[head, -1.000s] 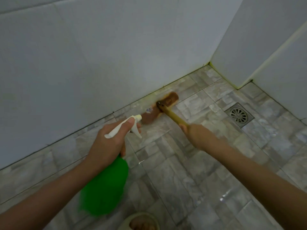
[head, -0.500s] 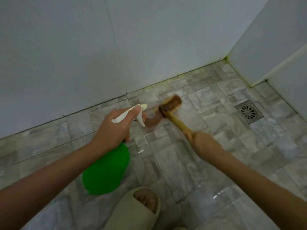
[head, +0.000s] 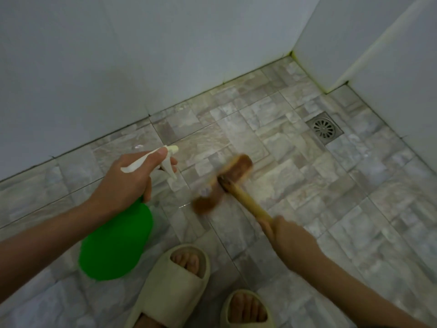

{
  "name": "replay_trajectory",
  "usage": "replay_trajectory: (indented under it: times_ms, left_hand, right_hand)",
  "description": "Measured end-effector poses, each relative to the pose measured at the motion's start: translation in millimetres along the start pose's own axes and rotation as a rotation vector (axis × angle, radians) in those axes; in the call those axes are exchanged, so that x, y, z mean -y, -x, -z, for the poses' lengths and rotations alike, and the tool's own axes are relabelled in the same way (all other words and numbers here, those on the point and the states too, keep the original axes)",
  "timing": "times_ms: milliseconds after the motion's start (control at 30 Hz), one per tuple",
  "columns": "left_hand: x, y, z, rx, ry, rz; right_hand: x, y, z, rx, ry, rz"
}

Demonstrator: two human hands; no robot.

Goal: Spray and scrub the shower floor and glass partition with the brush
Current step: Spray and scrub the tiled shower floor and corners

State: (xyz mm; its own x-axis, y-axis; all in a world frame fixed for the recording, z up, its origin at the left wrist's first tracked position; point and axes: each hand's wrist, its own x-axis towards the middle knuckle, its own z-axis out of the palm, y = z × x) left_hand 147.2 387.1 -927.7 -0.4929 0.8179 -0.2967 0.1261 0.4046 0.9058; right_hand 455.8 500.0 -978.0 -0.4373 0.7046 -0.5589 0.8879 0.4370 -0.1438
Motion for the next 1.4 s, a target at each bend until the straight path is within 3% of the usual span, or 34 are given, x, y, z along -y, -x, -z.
replay_trajectory:
  times_ms: [100, 200, 367, 433, 600, 633, 700, 800, 867, 933, 967, 1033, 1067, 1100, 1133, 1167, 1233, 1400]
  left_hand:
    - [1, 3, -5, 0.021, 0.023, 0.015]
    - [1, 5, -17, 0.090, -0.013, 0.027]
    - [-2, 4, -41, 0.208, -0.024, 0.030]
    - [-7, 2, -48, 0.229, -0.012, 0.025]
    - [-20, -2, -65, 0.263, -0.012, 0.023]
    - [-22, -3, -69, 0.278, -0.020, 0.016]
    - [-24, -8, -79, 0.311, -0.045, 0.014]
    - [-28, -14, -95, 0.368, -0.091, 0.019]
    - [-35, -18, -107, 0.424, -0.131, 0.008]
    - [-44, -25, -118, 0.471, -0.137, -0.001]
    - [-45, -25, -119, 0.461, -0.123, 0.001]
    - [-49, -29, -126, 0.454, -0.071, -0.016]
    - [-52, -32, -131, 0.454, -0.049, -0.014]
    - [-55, -35, -137, 0.463, -0.040, -0.010]
    - [-57, -37, -141, 0.469, -0.039, -0.014]
    - [-59, -38, -146, 0.489, -0.038, -0.019]
    - [-60, -39, -154, 0.531, -0.056, -0.010]
    - [-61, -42, -181, 0.665, -0.120, -0.009]
  right_hand:
    - [-43, 80, -18, 0.098, 0.102, -0.208]
    - [-29, 62, -14, 0.118, -0.042, -0.291]
    - [-5, -32, 12, -0.124, -0.216, -0.169]
    - [-32, 5, -2, -0.051, -0.201, -0.177]
    - [-104, 125, -91, 0.120, -0.143, -0.528]
    - [-107, 128, -98, 0.085, -0.139, -0.556]
    - [-89, 118, -76, -0.049, -0.236, -0.550]
    - [-69, 44, -28, -0.060, -0.342, -0.426]
    - [-76, 10, -7, -0.163, -0.389, -0.389]
    - [-97, 34, -16, -0.161, -0.339, -0.436]
    - [-103, 61, -34, -0.145, -0.435, -0.420]
    - [-107, 121, -68, 0.081, -0.913, -0.280]
    - [-110, 137, -74, 0.000, -0.958, -0.215]
    - [-128, 159, -100, 0.009, -1.032, -0.417]
    - [-138, 171, -114, -0.073, -0.892, -0.544]
    - [-136, 170, -116, -0.185, -0.706, -0.544]
    - [-121, 144, -81, -0.210, -0.491, -0.641]
    - [-135, 43, -20, -0.247, -0.550, -0.643]
